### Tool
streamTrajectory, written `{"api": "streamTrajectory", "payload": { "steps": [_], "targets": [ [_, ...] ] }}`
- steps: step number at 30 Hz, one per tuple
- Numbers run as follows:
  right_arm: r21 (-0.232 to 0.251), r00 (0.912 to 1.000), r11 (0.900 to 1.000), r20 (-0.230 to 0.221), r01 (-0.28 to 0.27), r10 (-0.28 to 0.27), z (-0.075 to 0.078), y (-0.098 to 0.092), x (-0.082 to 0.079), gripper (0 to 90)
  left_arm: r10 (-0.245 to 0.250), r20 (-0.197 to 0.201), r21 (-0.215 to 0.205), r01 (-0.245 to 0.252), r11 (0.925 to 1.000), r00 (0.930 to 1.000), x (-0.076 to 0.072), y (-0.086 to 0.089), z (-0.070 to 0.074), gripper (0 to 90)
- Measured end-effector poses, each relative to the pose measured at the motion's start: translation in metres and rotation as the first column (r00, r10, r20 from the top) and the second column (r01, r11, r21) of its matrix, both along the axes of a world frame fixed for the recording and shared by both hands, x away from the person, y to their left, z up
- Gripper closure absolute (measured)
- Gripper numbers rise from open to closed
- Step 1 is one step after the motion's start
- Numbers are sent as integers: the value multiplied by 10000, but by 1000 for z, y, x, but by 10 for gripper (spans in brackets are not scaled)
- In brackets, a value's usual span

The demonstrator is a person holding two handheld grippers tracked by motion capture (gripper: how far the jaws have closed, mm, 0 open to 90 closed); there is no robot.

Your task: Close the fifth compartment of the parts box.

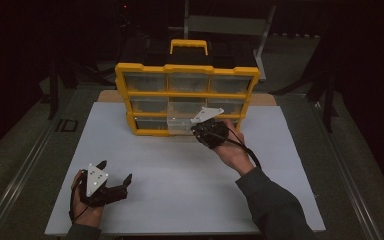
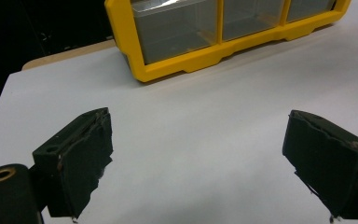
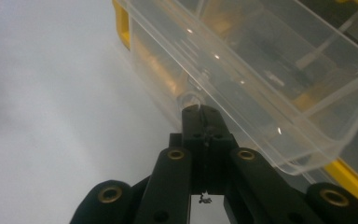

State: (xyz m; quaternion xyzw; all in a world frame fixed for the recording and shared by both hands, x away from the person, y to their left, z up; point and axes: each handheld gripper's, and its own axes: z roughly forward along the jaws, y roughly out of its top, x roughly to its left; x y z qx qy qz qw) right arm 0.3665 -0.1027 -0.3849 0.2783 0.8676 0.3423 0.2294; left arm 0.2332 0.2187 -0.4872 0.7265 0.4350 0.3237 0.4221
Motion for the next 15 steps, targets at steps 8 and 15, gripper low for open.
{"api": "streamTrajectory", "payload": {
  "steps": [8, 15],
  "targets": [
    [256, 10000, 9997, -20, 38, -37, -1, 3, 7, 900, 7, 12, -14, -7, 10000, 10000, 0, 0, 0, 77],
    [470, 9998, 9987, -11, 202, -201, -2, 3, 12, 900, 19, 13, -12, -19, 10000, 10000, 0, 0, 0, 77]
  ]
}}
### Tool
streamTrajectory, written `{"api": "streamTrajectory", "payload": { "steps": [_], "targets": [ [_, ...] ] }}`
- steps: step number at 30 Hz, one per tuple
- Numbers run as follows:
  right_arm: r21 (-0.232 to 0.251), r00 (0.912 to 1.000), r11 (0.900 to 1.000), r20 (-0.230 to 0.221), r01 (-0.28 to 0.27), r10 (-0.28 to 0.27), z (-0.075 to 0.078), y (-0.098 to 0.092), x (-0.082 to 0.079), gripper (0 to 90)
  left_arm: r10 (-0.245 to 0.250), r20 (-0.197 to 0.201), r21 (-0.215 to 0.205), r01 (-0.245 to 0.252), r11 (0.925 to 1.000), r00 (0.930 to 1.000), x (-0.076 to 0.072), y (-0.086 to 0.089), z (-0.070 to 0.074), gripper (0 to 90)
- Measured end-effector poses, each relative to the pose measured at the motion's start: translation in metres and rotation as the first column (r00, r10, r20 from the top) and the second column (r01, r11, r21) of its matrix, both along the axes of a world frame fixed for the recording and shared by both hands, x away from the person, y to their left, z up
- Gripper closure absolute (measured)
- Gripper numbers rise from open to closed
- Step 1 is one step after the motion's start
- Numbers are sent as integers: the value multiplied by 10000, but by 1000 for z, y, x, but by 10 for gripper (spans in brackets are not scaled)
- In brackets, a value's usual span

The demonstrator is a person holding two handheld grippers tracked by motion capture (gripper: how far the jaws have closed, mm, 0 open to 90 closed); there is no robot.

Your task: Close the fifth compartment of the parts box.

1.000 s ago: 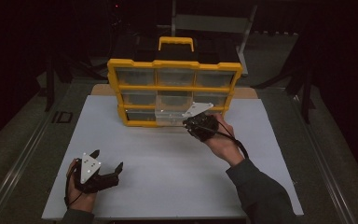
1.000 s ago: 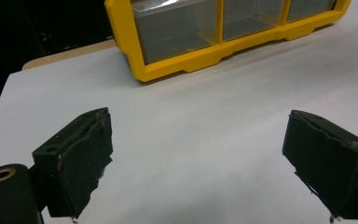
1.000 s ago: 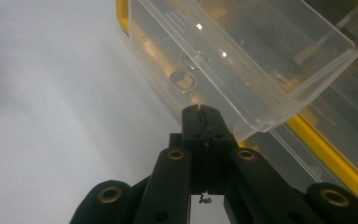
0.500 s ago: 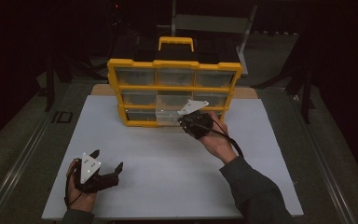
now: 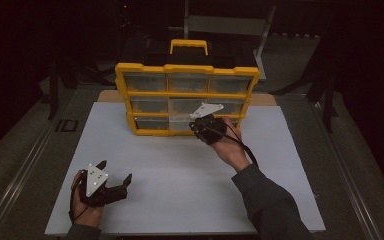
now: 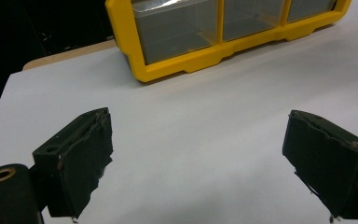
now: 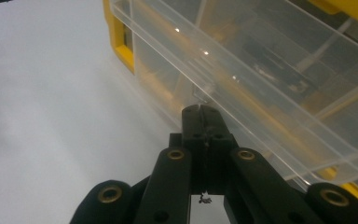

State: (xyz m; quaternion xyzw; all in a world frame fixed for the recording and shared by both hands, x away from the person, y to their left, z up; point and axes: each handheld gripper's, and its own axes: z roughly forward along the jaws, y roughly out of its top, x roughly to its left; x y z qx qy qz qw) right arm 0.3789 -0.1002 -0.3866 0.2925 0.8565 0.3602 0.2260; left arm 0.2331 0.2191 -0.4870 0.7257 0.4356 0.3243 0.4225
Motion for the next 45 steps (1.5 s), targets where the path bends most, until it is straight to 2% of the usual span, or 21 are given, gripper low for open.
{"api": "streamTrajectory", "payload": {
  "steps": [14, 45],
  "targets": [
    [351, 9986, 9980, -38, 535, -534, -2, -3, 13, 900, -22, -7, 2, 22, 10000, 10000, 0, 0, 0, 77],
    [556, 9953, 9937, -2, 971, -972, 1, -1, 35, 900, -62, -30, -8, 62, 10000, 10000, 2, -2, 0, 77]
  ]
}}
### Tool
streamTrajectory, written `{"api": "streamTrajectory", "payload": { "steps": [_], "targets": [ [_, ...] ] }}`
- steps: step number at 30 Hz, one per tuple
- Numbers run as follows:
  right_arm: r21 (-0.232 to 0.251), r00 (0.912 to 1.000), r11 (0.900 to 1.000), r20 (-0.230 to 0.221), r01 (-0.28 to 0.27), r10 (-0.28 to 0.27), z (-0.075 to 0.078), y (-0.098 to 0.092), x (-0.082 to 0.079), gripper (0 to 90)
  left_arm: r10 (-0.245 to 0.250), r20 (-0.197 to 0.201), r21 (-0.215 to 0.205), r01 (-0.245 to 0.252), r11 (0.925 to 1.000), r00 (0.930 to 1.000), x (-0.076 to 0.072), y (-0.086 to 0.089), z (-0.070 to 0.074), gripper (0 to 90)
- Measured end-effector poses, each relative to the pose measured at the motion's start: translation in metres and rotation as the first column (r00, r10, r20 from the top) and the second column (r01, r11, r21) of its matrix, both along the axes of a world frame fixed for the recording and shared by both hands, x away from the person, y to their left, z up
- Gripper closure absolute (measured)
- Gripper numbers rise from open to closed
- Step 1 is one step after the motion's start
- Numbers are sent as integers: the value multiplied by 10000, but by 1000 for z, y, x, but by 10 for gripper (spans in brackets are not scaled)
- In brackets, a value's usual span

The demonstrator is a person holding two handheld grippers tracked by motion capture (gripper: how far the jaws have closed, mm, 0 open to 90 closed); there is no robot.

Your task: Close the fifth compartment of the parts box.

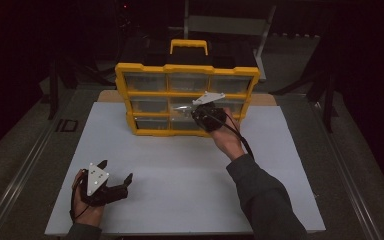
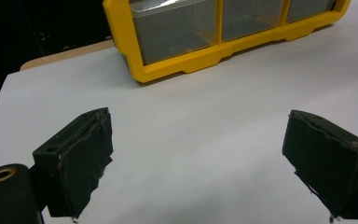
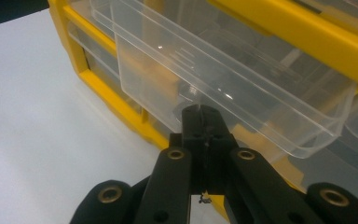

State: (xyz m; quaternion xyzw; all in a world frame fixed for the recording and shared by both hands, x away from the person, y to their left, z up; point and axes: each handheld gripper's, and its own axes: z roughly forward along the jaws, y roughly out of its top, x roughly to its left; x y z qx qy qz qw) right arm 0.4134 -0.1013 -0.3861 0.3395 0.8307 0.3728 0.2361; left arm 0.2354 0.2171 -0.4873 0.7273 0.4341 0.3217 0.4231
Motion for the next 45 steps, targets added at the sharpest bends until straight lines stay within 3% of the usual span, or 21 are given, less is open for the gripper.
{"api": "streamTrajectory", "payload": {
  "steps": [24, 45],
  "targets": [
    [191, 9996, 9994, -85, 277, -275, -2, 1, 14, 900, -10, 15, -14, 10, 10000, 10000, -1, 1, 0, 78],
    [542, 9944, 9931, -252, 1037, -1025, -9, -2, 26, 899, -10, 45, -39, 10, 10000, 10000, -1, 1, 1, 78]
  ]
}}
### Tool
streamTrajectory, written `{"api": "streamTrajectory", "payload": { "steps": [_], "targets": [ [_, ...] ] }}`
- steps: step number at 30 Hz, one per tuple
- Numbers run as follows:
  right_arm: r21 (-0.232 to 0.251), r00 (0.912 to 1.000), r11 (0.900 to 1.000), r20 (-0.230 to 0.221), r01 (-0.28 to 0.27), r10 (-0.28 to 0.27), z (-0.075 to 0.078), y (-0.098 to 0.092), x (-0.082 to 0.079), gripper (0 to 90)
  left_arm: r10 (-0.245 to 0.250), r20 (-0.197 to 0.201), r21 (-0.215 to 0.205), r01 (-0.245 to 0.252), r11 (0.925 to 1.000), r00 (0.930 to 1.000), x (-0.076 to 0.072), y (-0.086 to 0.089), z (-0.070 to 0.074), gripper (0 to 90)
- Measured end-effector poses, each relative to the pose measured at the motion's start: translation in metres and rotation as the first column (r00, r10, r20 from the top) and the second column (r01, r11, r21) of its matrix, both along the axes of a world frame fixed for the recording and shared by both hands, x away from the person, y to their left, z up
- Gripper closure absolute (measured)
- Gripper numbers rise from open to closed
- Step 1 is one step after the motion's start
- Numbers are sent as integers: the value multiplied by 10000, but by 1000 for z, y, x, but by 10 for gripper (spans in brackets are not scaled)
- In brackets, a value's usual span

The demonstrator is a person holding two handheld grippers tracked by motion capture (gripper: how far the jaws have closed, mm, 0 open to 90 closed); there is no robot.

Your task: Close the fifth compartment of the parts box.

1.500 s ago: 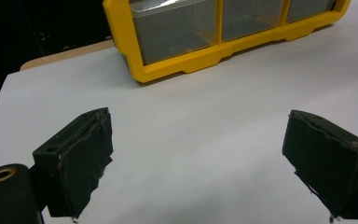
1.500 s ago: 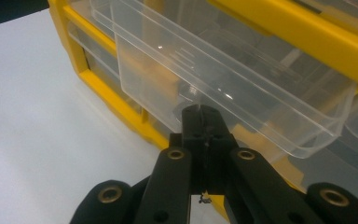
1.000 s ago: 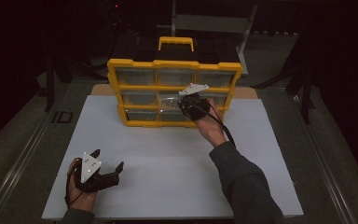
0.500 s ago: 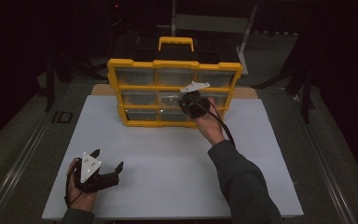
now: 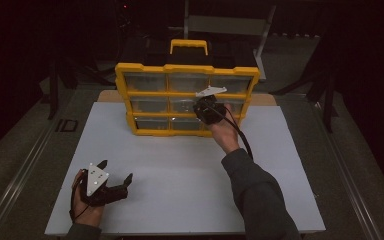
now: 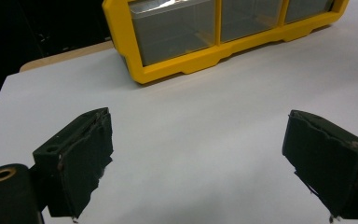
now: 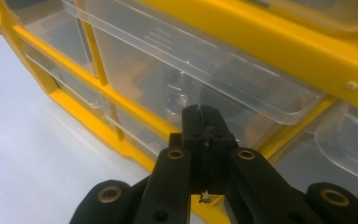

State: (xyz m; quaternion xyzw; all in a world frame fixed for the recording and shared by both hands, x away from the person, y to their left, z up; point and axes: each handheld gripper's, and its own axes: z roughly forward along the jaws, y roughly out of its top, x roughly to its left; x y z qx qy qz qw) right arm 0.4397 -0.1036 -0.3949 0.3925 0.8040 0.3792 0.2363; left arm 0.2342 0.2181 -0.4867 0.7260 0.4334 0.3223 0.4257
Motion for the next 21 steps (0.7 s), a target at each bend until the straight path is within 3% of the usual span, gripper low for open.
{"api": "streamTrajectory", "payload": {
  "steps": [10, 18, 21],
  "targets": [
    [294, 9993, 9989, -9, -378, 379, 0, -6, -15, 849, 12, -19, 22, -12, 10000, 10000, 0, 0, 0, 78],
    [175, 9923, 9923, -117, -1230, 1232, 0, -14, -40, 610, 27, -17, 37, -27, 10000, 10000, 0, 0, 0, 78],
    [390, 9890, 9889, -304, -1436, 1448, -2, -24, -51, 552, 35, -26, 38, -34, 10000, 10000, 0, 0, 0, 78]
  ]
}}
